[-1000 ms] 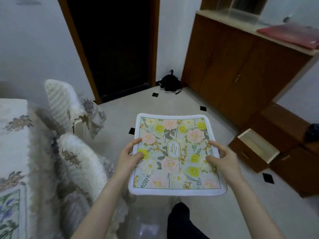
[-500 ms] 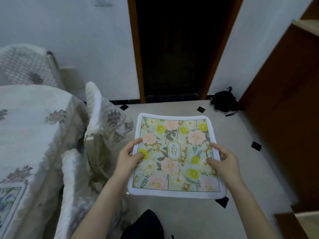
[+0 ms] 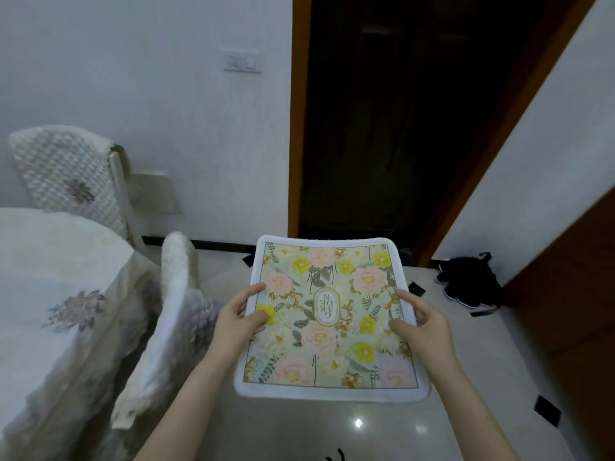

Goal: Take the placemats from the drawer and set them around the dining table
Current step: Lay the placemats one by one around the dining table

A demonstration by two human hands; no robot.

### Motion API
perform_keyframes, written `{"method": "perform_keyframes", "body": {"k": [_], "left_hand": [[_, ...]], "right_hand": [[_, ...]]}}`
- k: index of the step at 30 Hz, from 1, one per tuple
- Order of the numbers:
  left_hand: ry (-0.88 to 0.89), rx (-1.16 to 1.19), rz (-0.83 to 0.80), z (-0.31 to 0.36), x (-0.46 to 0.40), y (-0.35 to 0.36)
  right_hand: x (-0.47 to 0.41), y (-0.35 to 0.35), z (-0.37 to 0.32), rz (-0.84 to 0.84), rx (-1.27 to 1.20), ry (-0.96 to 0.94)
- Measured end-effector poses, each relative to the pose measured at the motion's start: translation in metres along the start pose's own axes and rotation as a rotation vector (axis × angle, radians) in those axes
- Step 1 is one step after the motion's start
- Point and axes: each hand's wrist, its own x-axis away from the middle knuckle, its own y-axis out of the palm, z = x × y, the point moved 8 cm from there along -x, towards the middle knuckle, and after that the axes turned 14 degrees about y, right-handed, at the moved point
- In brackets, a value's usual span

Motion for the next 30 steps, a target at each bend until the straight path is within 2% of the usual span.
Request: {"method": "perform_keyframes", "body": {"k": [8,18,23,30], "left_hand": [[-0.01,0.008,0.144,0.008,-0.121,0.01],[-0.022,0.002,0.484,0.019,-0.265,0.003],[-0.03,-0.017,0.662,0.024,-0.299,-0.018],[-0.026,0.014,0.901,0.02,-0.327,-0.079]], "right_hand": [[-0.142,0.046,-0.069,-0.084,0.055,-0.012],[-0.345,0.151,-0.175,-0.388,0.179,-0.035],[-0.402,0.22,-0.219,-0.556,0.267,-0.059],[-0.438,0.347,-0.247,-0.762,0.345,-0.06]]}}
